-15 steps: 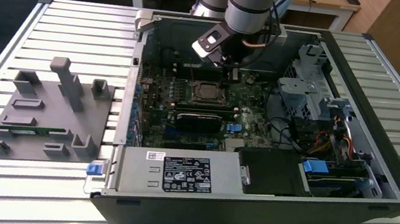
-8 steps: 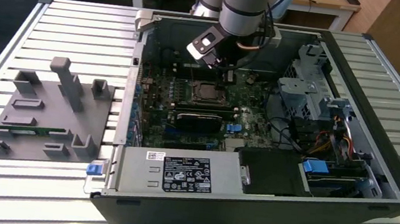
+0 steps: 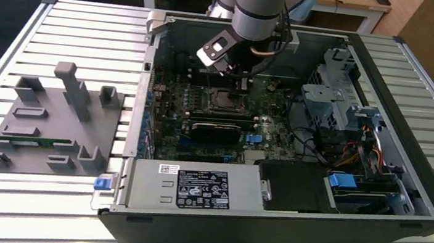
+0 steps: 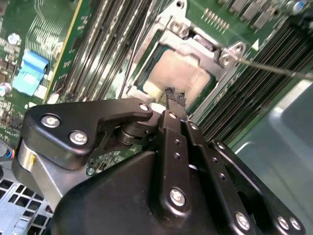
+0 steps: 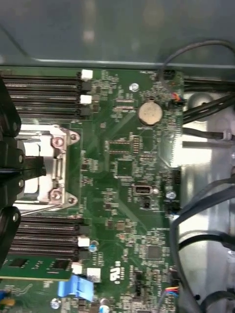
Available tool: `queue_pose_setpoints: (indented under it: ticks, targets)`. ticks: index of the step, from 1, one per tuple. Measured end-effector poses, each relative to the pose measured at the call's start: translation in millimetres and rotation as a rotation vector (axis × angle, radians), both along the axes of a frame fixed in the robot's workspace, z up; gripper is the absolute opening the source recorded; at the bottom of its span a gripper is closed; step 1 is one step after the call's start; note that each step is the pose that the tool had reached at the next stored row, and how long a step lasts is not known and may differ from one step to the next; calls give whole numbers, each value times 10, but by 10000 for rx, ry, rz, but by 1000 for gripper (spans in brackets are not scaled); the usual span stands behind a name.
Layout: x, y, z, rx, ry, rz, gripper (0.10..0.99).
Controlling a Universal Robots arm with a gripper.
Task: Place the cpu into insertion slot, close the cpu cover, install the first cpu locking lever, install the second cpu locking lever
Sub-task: 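Close the cpu cover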
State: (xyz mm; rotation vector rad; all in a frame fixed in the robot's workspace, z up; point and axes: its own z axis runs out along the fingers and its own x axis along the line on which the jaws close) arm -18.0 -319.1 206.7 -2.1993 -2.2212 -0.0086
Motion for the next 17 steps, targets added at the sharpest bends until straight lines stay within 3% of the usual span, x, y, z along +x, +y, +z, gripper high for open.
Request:
queue_pose_setpoints:
  ticks: [6,17]
  targets:
    - [-101,0,-3,0,0,0,106]
    - [-208,-1,-19,-2,1,-1,106]
